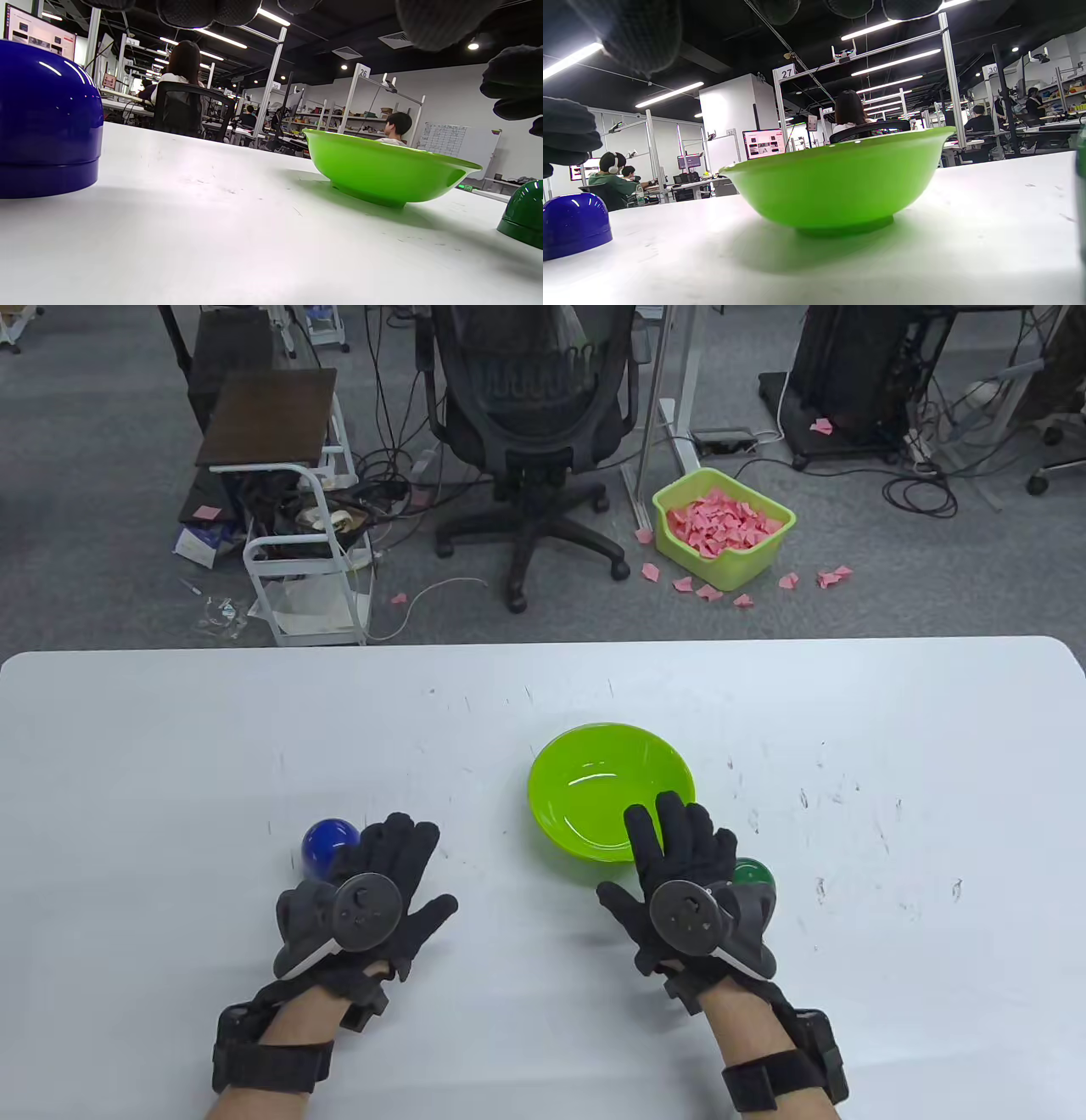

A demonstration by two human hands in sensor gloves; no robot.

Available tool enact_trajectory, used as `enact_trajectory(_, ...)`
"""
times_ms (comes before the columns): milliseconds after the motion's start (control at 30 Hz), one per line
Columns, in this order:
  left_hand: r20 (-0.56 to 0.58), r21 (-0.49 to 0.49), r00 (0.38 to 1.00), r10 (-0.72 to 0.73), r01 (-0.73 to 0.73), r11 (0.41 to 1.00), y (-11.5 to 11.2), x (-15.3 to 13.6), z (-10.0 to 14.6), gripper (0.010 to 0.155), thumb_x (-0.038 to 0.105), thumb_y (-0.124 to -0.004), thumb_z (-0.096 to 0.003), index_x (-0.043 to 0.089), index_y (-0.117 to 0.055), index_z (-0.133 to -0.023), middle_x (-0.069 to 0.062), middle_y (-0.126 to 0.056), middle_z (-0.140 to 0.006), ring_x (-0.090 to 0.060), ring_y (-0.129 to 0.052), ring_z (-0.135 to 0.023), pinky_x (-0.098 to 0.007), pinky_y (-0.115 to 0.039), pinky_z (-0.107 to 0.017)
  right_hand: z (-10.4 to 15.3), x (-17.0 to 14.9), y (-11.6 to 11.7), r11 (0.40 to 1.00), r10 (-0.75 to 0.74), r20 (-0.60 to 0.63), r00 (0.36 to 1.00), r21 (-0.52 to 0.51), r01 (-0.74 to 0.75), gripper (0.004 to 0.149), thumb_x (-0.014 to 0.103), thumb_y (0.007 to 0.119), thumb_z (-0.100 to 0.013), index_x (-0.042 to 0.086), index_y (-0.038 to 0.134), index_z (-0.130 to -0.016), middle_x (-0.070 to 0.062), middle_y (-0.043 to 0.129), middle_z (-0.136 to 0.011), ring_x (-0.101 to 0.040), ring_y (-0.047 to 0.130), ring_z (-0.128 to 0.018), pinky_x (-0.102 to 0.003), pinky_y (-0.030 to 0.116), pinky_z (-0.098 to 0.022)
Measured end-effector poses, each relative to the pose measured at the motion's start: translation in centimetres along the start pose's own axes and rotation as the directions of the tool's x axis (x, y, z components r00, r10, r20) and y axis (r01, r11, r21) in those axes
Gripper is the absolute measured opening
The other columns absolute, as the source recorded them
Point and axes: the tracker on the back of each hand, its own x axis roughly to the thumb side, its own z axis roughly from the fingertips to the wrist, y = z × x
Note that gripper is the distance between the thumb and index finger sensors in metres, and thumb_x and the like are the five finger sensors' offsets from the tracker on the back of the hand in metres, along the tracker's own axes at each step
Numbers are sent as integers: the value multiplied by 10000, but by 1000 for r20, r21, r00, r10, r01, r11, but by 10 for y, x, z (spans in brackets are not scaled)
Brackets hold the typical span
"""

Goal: Pour dice into bowl

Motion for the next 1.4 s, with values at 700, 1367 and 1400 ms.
enact_trajectory(700,16,-5,1000,-8,8,1000,1,4,0,836,677,-698,-455,337,-351,-1136,-122,-406,-1211,-413,-471,-1122,-687,-468,-794,0,1,3,1000,-2,2,1000,22,2,864,569,747,-483,141,346,-1118,-293,286,-1181,-641,371,-981,-826,374,-635)
enact_trajectory(1367,29,-25,1000,1,0,1000,-2,8,0,834,675,-698,-455,335,-354,-1134,-124,-421,-1206,-413,-495,-1114,-682,-486,-789,-3,-37,-24,993,-85,-153,985,-91,71,857,548,767,-482,140,360,-1118,-284,292,-1187,-639,360,-990,-825,355,-651)
enact_trajectory(1400,30,-26,1000,2,-1,1000,-2,8,0,833,676,-698,-454,338,-355,-1133,-122,-424,-1206,-411,-498,-1114,-680,-488,-789,-3,-43,-26,992,-94,-175,980,-100,77,861,547,771,-480,140,360,-1118,-285,293,-1187,-639,357,-991,-827,352,-651)
